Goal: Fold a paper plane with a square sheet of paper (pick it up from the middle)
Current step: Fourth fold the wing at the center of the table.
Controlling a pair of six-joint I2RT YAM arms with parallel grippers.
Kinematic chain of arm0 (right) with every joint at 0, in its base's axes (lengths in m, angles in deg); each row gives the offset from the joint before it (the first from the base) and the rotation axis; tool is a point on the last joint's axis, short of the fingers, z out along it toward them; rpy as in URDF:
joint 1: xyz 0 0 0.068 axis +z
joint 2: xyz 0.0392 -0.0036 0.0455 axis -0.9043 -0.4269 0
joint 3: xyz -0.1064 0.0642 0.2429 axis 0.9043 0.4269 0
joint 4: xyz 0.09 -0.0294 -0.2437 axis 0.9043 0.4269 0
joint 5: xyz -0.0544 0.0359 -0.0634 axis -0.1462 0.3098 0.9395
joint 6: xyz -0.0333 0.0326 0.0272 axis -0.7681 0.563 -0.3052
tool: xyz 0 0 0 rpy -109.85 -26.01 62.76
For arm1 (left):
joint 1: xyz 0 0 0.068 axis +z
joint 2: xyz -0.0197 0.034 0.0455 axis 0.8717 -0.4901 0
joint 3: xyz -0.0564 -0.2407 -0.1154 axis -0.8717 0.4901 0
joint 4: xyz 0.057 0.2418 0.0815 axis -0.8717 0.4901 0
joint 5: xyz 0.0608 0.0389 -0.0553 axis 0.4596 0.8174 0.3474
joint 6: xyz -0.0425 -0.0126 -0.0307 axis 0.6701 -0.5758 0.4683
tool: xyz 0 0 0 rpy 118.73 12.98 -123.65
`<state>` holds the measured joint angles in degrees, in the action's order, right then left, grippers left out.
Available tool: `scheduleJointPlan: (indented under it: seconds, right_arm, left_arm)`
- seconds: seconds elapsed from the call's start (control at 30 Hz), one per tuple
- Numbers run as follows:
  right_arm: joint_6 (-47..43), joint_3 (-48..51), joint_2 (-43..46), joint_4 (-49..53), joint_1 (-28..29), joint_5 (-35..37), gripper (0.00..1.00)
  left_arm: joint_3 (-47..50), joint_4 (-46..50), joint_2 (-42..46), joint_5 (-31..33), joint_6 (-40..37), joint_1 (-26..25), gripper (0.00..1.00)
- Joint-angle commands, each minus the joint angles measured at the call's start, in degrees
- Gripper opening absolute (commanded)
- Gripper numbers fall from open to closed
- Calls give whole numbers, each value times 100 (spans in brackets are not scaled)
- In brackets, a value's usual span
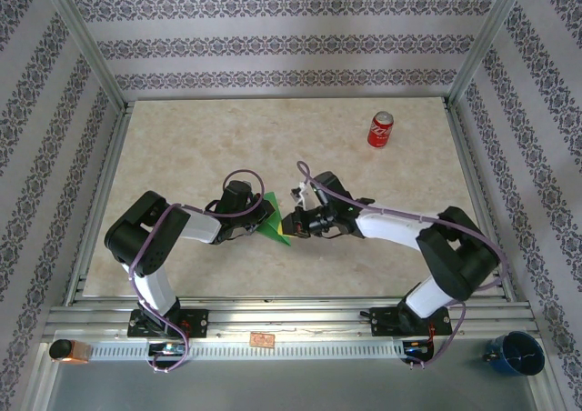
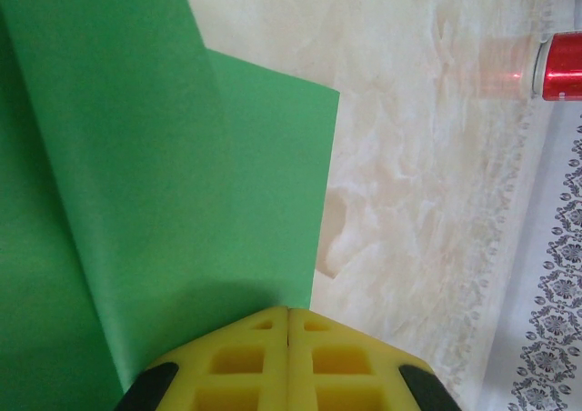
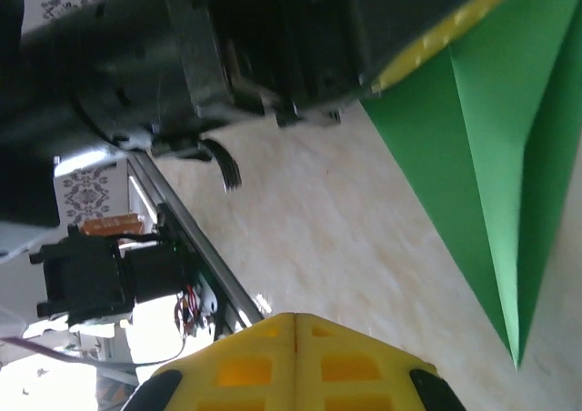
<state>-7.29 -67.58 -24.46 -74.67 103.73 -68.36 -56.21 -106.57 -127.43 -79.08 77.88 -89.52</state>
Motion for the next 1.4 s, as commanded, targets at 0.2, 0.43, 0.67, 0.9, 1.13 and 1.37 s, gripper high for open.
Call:
scheduleJointPlan:
  seconds: [0.2, 0.43, 0.67, 0.9, 1.13, 1.37]
  right_arm:
    - [43, -887, -1177, 295, -51, 115, 4]
    - [-140, -1082, -1561, 654, -90, 372, 4]
    - [-246, -697, -1842, 657, -100, 413, 4]
    - [-228, -195, -1850, 464, -102, 446, 4]
    - [-317, -123, -1761, 499, -144, 493, 0]
    - [-344, -177, -1718, 538, -195, 535, 0]
  left_arm:
    - [172, 220, -103, 210, 11, 32, 4]
    - [172, 225, -85, 212, 10, 38, 4]
    - [127, 226, -136, 191, -9, 38, 4]
    - [98, 167, -21, 135, -128, 39, 6]
    - [-119, 510, 467, -181, -640, 25, 17]
    - [42, 999, 823, -398, -897, -98, 16]
